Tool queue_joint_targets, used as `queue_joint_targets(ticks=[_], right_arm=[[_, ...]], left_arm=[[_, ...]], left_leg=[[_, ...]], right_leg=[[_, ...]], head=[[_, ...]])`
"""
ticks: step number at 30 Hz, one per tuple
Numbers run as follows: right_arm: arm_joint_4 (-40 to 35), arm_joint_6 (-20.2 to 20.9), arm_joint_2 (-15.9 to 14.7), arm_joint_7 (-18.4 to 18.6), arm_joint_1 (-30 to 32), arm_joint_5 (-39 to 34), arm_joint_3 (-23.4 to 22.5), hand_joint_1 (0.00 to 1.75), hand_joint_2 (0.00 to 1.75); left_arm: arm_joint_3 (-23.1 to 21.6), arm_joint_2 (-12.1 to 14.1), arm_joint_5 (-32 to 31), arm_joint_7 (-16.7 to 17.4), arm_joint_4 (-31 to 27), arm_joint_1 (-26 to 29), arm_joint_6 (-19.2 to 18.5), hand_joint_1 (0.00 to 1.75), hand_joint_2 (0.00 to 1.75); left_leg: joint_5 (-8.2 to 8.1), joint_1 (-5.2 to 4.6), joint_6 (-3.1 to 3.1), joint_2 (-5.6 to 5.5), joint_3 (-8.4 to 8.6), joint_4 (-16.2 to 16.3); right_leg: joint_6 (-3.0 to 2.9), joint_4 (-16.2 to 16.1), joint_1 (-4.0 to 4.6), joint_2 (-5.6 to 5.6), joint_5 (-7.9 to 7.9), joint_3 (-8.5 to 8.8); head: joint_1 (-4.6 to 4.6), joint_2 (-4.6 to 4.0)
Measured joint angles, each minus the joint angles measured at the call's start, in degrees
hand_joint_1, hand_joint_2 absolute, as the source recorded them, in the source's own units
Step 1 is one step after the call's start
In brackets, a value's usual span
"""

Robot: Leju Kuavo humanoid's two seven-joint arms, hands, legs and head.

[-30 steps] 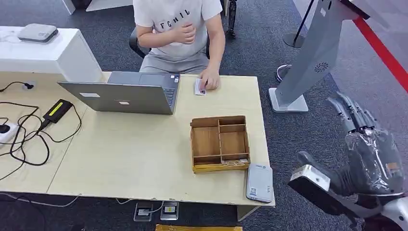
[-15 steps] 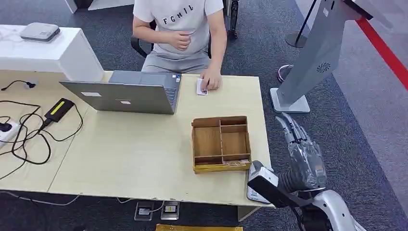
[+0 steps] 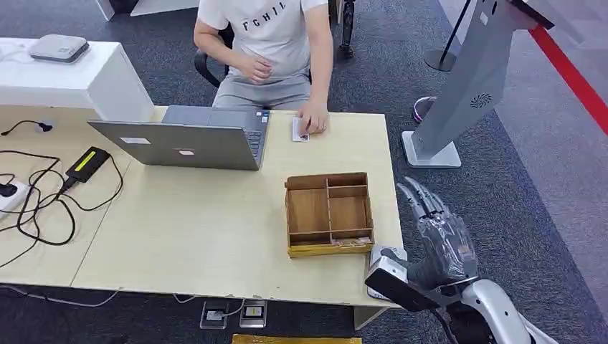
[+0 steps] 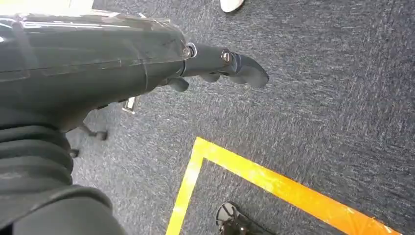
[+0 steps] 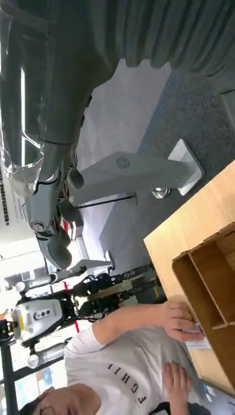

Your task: Pass the card to the sensor for recognition and then transmit it.

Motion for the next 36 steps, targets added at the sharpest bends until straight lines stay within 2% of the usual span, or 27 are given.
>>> queue_joint_targets(ticks=[5,16,36], right_arm=[[0.8,-0.7,-1.1,0.0,-2.2,-0.5,3.5,0.00,1.75],[5.3,-1.4,-0.6,-1.1,-3.7,-0.4,8.6,0.00,1.75],[13.9,-1.2,4.5,-3.4,-4.9,0.9,13.0,0.00,1.75]], left_arm=[[0.0,-0.2,-0.5,0.1,0.0,0.0,0.0,0.00,0.00],[0.0,-0.5,-1.1,0.1,0.0,0.0,0.0,0.00,0.00],[0.0,-0.9,-0.9,0.2,0.0,0.0,0.0,0.00,0.00]], left_leg=[[0.00,0.00,0.00,0.01,-0.02,0.0],[0.00,0.00,0.00,0.01,-0.02,0.0],[0.00,0.00,0.00,0.01,-0.02,0.0]], right_leg=[[0.00,0.0,0.00,0.01,0.00,0.01],[0.00,0.0,0.00,0.00,0.00,0.01],[0.00,0.0,0.00,0.01,0.00,0.01]], head=[[0.00,0.00],[-0.02,0.00],[0.00,0.00]])
